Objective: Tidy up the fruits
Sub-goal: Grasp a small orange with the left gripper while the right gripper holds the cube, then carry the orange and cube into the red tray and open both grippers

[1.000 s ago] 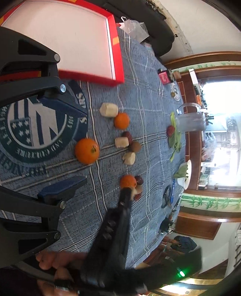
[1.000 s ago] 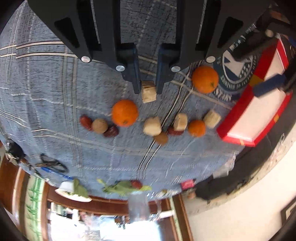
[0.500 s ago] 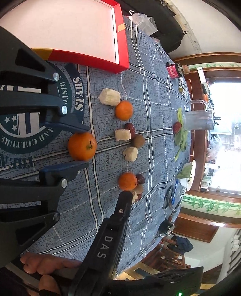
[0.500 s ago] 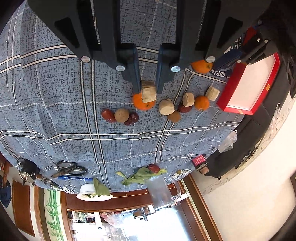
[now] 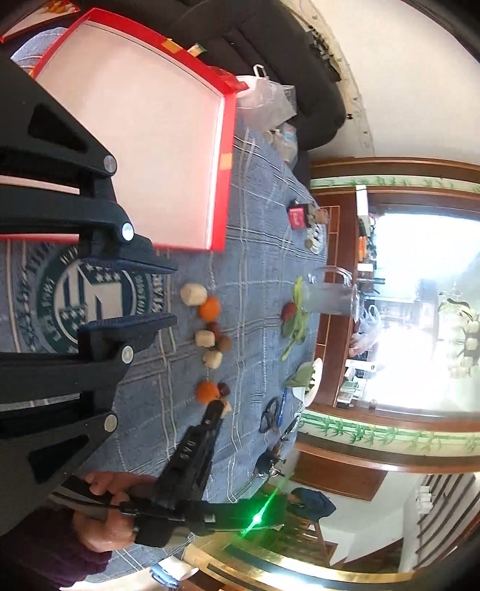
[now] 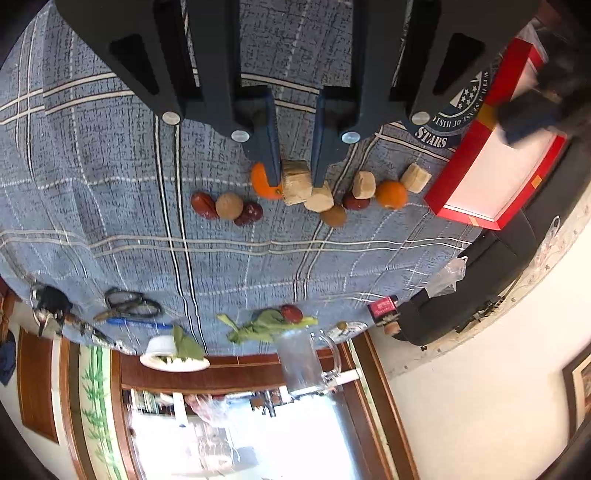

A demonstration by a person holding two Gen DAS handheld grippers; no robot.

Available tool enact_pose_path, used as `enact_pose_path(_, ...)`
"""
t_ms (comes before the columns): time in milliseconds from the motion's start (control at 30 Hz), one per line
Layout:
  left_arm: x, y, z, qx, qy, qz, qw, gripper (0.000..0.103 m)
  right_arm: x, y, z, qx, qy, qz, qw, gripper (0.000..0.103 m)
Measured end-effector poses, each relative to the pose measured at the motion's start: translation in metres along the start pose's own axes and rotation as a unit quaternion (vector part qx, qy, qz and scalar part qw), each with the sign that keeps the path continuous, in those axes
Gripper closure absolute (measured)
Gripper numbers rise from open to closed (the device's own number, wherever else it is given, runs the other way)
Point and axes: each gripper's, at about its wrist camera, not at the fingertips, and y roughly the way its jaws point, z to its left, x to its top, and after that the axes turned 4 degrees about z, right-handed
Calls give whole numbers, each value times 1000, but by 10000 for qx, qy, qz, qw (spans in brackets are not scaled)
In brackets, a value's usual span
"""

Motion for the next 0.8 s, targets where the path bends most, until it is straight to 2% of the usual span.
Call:
enact_pose_path(100, -6, 11, -3, -36, 68, 219, 9997, 81, -1, -1, 5, 30, -55, -102, 9999, 85)
enact_pose_path(167, -15, 21, -12, -144, 207, 426, 9988, 76, 0, -2, 6, 124, 20, -147, 9998, 85)
enact_pose_path(233, -21, 28, -22, -198, 333, 574, 9976, 57, -1, -2, 6, 108, 59, -170, 9998, 85)
enact_pose_path(300, -26, 35, -30, -228, 409, 633, 9969, 47, -2, -2, 4, 14, 68, -178, 9998, 85)
enact_pose_path(433, -27, 45, -43, -240, 419, 653, 9967, 41, -1, -1, -2, -32, 162, -162, 9997, 85)
enact_pose_path(633, -34, 74, -54, -183, 559, 1002, 9932, 43, -2, -4, 1, 7, 91, -210, 9997, 85)
enact_pose_path(667, -35, 80, -54, -180, 502, 1051, 9930, 47, -2, -6, 1, 3, 86, -225, 9997, 85)
enact_pose_path(700, -34, 83, -53, -212, 459, 1137, 9922, 61, -1, -6, 1, 10, 91, -231, 9997, 85)
enact_pose_path(733, -33, 86, -50, -334, 371, 1211, 9914, 68, -1, -7, 1, 20, 95, -232, 9997, 85)
enact_pose_path(800, -33, 87, -48, -392, 260, 1220, 9914, 68, -1, -7, 1, 30, 92, -231, 9997, 85)
